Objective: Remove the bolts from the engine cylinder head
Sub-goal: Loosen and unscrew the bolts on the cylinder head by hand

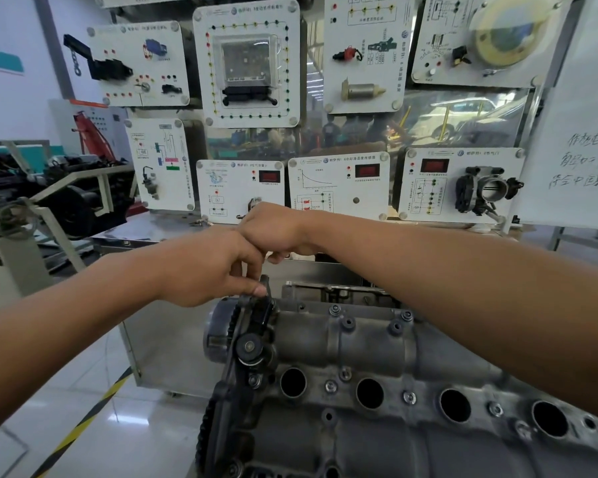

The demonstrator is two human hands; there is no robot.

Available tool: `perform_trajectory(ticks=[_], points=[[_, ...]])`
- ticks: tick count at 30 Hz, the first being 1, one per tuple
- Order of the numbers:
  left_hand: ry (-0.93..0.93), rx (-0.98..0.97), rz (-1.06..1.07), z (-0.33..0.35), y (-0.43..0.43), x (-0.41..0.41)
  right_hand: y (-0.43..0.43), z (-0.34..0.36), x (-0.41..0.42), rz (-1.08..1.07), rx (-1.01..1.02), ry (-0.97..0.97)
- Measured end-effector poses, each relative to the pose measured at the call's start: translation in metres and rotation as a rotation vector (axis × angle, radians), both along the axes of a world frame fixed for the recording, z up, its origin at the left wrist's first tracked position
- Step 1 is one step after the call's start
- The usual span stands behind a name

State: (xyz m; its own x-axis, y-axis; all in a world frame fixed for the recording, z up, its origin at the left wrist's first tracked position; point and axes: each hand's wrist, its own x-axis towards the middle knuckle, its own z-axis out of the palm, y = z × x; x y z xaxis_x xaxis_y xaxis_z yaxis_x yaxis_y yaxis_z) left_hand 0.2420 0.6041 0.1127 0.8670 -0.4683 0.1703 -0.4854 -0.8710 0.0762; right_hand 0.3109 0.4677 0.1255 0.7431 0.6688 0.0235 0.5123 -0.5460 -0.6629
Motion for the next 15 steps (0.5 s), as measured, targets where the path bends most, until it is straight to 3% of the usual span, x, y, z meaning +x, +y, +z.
perform_trajectory(ticks=[5,15], points=[[0.076,0.074,-0.003,0.005,-0.006,-0.002,-0.008,0.002,0.000,-0.009,0.028,0.003],[0.330,-0.044,-0.040,0.018,-0.004,0.001,-0.035,-0.014,0.004,-0.009,-0.015,-0.040]])
